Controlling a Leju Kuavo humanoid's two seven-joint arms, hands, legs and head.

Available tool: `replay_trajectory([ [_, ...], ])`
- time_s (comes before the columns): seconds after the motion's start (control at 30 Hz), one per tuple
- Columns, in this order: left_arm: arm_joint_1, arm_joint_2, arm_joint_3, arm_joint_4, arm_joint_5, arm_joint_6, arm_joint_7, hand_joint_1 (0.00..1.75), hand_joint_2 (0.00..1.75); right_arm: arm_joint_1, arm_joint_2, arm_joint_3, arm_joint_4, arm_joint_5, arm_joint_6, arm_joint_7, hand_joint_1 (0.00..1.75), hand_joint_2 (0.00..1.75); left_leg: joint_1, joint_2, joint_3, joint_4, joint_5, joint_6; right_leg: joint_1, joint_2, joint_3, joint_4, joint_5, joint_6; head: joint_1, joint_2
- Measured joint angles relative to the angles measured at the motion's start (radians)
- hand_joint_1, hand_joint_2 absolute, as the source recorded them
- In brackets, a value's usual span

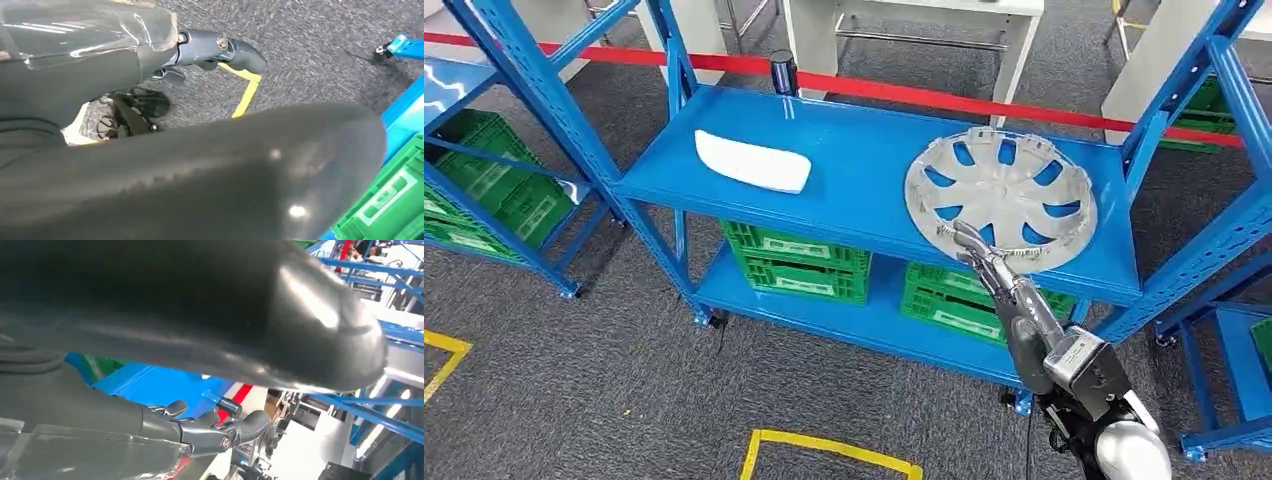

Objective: Take the parts from the cabinet and place them on the table.

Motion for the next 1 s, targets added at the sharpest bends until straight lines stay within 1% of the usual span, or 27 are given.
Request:
replay_trajectory([
  [0.03, 0.000, 0.000, 0.000, 0.000, 0.000, 0.000, 0.000, 0.00, 0.00, 0.000, 0.001, 0.000, 0.000, 0.000, 0.000, 0.000, 0.00, 0.00, -0.003, 0.000, 0.039, -0.090, 0.049, 0.010, 0.001, 0.000, 0.008, -0.001, -0.004, 0.001, 0.000, 0.000],
  [0.07, 0.000, 0.003, 0.001, -0.001, 0.000, 0.000, 0.000, 0.00, 0.00, 0.000, 0.001, 0.000, 0.000, 0.000, 0.000, 0.000, 0.00, 0.00, -0.008, 0.000, 0.064, -0.138, 0.054, 0.023, -0.002, 0.000, 0.010, -0.002, -0.008, 0.003, 0.002, 0.000],
  [0.1, -0.001, 0.002, 0.000, 0.000, -0.001, -0.001, 0.000, 0.00, 0.00, -0.001, 0.001, 0.000, 0.000, 0.000, 0.000, 0.000, 0.00, 0.00, -0.013, 0.003, 0.067, -0.150, 0.042, 0.027, 0.006, 0.002, 0.009, -0.001, -0.012, 0.010, 0.002, 0.000],
  [0.17, -0.003, 0.003, 0.000, -0.001, 0.000, -0.002, 0.000, 0.00, 0.00, 0.001, 0.001, 0.000, 0.000, 0.000, 0.000, 0.000, 0.00, 0.00, -0.019, 0.003, 0.065, -0.148, 0.036, 0.036, -0.001, 0.000, 0.010, -0.005, -0.015, 0.020, 0.003, 0.000],
  [0.2, -0.001, 0.003, 0.001, -0.001, 0.000, -0.001, 0.000, 0.00, 0.00, 0.000, 0.002, 0.000, -0.001, 0.000, 0.000, 0.000, 0.00, 0.00, -0.020, 0.002, 0.071, -0.155, 0.037, 0.042, 0.001, 0.000, 0.015, -0.012, -0.015, 0.027, 0.000, 0.000],
  [0.23, -0.001, 0.003, 0.002, -0.002, 0.000, -0.001, 0.001, 0.00, 0.00, 0.003, 0.002, -0.001, -0.003, 0.000, 0.000, 0.000, 0.00, 0.00, -0.013, 0.003, 0.095, -0.180, 0.049, 0.045, 0.003, -0.001, 0.017, -0.010, -0.017, 0.029, 0.002, 0.000],
  [0.27, -0.001, 0.001, 0.002, -0.002, 0.000, -0.001, 0.002, 0.00, 0.00, 0.003, 0.001, -0.002, -0.003, 0.000, -0.001, 0.000, 0.00, 0.00, -0.010, 0.004, 0.108, -0.194, 0.051, 0.046, 0.002, -0.004, 0.007, 0.015, -0.027, 0.029, 0.008, 0.000],
  [0.3, -0.002, 0.001, 0.002, -0.003, 0.000, -0.001, 0.002, 0.00, 0.00, 0.002, 0.001, -0.004, -0.003, 0.001, -0.002, 0.000, 0.00, 0.00, -0.010, 0.003, 0.112, -0.197, 0.051, 0.051, 0.001, -0.004, -0.027, 0.079, -0.054, 0.026, 0.008, 0.000],
  [0.37, -0.002, -0.003, 0.002, -0.003, -0.003, -0.002, 0.004, 0.00, 0.00, 0.015, 0.000, -0.010, -0.003, 0.002, -0.004, 0.000, 0.00, 0.00, -0.012, 0.003, 0.115, -0.197, 0.045, 0.056, 0.000, -0.004, -0.125, 0.245, -0.106, 0.023, 0.008, 0.000],
  [0.4, -0.001, -0.005, 0.002, -0.003, -0.003, -0.002, 0.004, 0.00, 0.00, 0.023, 0.000, -0.010, -0.003, 0.002, -0.004, 0.000, 0.00, 0.00, -0.012, 0.001, 0.117, -0.196, 0.042, 0.055, 0.000, -0.004, -0.163, 0.299, -0.114, 0.028, 0.008, 0.000],
  [0.43, -0.001, -0.006, 0.002, -0.003, -0.003, -0.002, 0.005, 0.00, 0.00, 0.028, 0.000, -0.010, -0.003, 0.003, -0.005, 0.000, 0.00, 0.00, -0.011, 0.000, 0.121, -0.196, 0.038, 0.054, -0.001, -0.004, -0.177, 0.305, -0.103, 0.036, 0.008, 0.000],
  [0.47, 0.001, -0.008, 0.003, -0.003, -0.003, -0.002, 0.005, 0.00, 0.00, 0.031, 0.000, -0.010, -0.003, 0.003, -0.006, -0.001, 0.00, 0.00, -0.011, -0.001, 0.128, -0.196, 0.032, 0.052, -0.005, -0.005, -0.164, 0.257, -0.070, 0.049, 0.008, 0.000],
  [0.5, 0.001, -0.008, 0.003, -0.003, -0.003, -0.002, 0.005, 0.00, 0.00, 0.033, -0.001, -0.011, -0.003, 0.003, -0.008, -0.002, 0.00, 0.00, -0.010, -0.002, 0.137, -0.195, 0.025, 0.048, -0.008, -0.006, -0.128, 0.174, -0.027, 0.062, 0.008, 0.000],
  [0.53, 0.001, -0.010, 0.004, -0.003, -0.003, -0.002, 0.004, 0.00, 0.00, 0.035, -0.001, -0.011, -0.003, 0.003, -0.009, -0.005, 0.00, 0.00, -0.010, -0.002, 0.146, -0.193, 0.018, 0.044, -0.011, -0.008, -0.087, 0.082, 0.013, 0.071, 0.008, 0.000],
  [0.57, 0.001, -0.010, 0.004, -0.003, -0.003, -0.002, 0.004, 0.00, 0.00, 0.036, -0.001, -0.011, -0.002, 0.003, -0.010, -0.007, 0.00, 0.00, -0.012, -0.003, 0.148, -0.188, 0.009, 0.037, -0.012, -0.014, -0.058, 0.015, 0.036, 0.074, 0.009, 0.000],
  [0.6, 0.001, -0.009, 0.003, -0.003, -0.003, -0.002, 0.004, 0.00, 0.00, 0.037, -0.001, -0.011, -0.003, 0.003, -0.011, -0.009, 0.00, 0.00, -0.019, -0.003, 0.146, -0.173, -0.008, 0.030, -0.008, -0.011, -0.045, -0.002, 0.039, 0.053, 0.010, 0.000],
  [0.63, 0.001, -0.009, 0.004, -0.003, -0.002, -0.003, 0.003, 0.00, 0.00, 0.042, -0.001, -0.011, -0.003, 0.003, -0.013, -0.010, 0.00, 0.00, -0.018, -0.002, 0.148, -0.173, -0.012, 0.026, -0.006, -0.011, -0.044, 0.000, 0.036, 0.038, 0.008, 0.000],
  [0.7, 0.000, -0.009, 0.004, -0.003, -0.003, -0.003, 0.003, 0.00, 0.00, 0.044, -0.001, -0.011, -0.003, 0.003, -0.014, -0.011, 0.00, 0.00, -0.013, 0.000, 0.150, -0.174, -0.016, 0.018, 0.000, -0.009, -0.045, 0.002, 0.031, 0.024, 0.009, 0.000],
  [0.73, -0.001, -0.008, 0.003, -0.003, -0.003, -0.003, 0.003, 0.00, 0.00, 0.045, -0.001, -0.011, -0.003, 0.003, -0.014, -0.011, 0.00, 0.00, -0.011, 0.001, 0.152, -0.170, -0.025, 0.013, -0.010, -0.008, -0.040, 0.000, 0.030, 0.019, 0.008, 0.000],
  [0.77, -0.001, -0.008, 0.003, -0.004, -0.003, -0.003, 0.002, 0.00, 0.00, 0.046, -0.001, -0.011, -0.006, 0.003, -0.014, -0.011, 0.00, 0.00, -0.008, 0.002, 0.141, -0.146, -0.037, 0.005, -0.010, -0.007, -0.034, -0.001, 0.027, 0.011, 0.008, 0.000],
  [0.8, -0.001, -0.009, 0.003, -0.004, -0.003, -0.003, 0.002, 0.00, 0.00, 0.046, -0.001, -0.011, -0.006, 0.003, -0.014, -0.012, 0.00, 0.00, -0.007, 0.002, 0.114, -0.088, -0.064, 0.000, -0.010, -0.008, -0.029, -0.001, 0.023, 0.005, 0.005, 0.000],
  [0.83, -0.002, -0.009, 0.003, -0.004, -0.003, -0.003, 0.002, 0.00, 0.00, 0.046, -0.001, -0.011, -0.006, 0.003, -0.014, -0.012, 0.00, 0.00, -0.004, 0.002, 0.063, 0.004, -0.103, -0.006, -0.008, -0.008, -0.026, -0.001, 0.020, 0.001, 0.006, 0.000],
  [0.87, -0.001, -0.009, 0.003, -0.004, -0.003, -0.003, 0.002, 0.00, 0.00, 0.046, -0.001, -0.011, -0.006, 0.003, -0.014, -0.012, 0.00, 0.00, -0.001, 0.002, 0.012, 0.089, -0.132, -0.009, -0.007, -0.008, -0.024, -0.001, 0.017, -0.002, 0.005, 0.000],
  [0.9, -0.001, -0.009, 0.003, -0.004, -0.003, -0.003, 0.002, 0.00, 0.00, 0.048, -0.001, -0.011, -0.006, 0.003, -0.014, -0.012, 0.00, 0.00, 0.000, 0.002, -0.030, 0.152, -0.143, -0.010, -0.006, -0.007, -0.021, -0.001, 0.013, -0.001, 0.006, 0.000],
  [0.93, -0.001, -0.010, 0.004, -0.004, -0.003, -0.003, 0.002, 0.00, 0.00, 0.049, -0.001, -0.011, -0.005, 0.003, -0.014, -0.012, 0.00, 0.00, 0.000, 0.002, -0.053, 0.170, -0.132, -0.009, -0.005, -0.006, -0.017, -0.001, 0.009, -0.001, 0.006, 0.000],
  [0.97, 0.000, -0.010, 0.004, -0.004, -0.003, -0.003, 0.002, 0.00, 0.00, 0.051, -0.001, -0.011, -0.006, 0.003, -0.014, -0.012, 0.00, 0.00, 0.000, 0.002, -0.049, 0.135, -0.090, -0.006, -0.004, -0.003, -0.009, -0.001, 0.004, 0.000, 0.005, 0.000],
  [1.0, 0.000, -0.010, 0.004, -0.004, -0.003, -0.003, 0.002, 0.00, 0.00, 0.052, -0.001, -0.011, -0.006, 0.003, -0.014, -0.012, 0.00, 0.00, -0.001, 0.002, -0.022, 0.058, -0.035, -0.001, -0.003, -0.001, 0.000, -0.001, -0.001, 0.001, 0.005, 0.000],
])
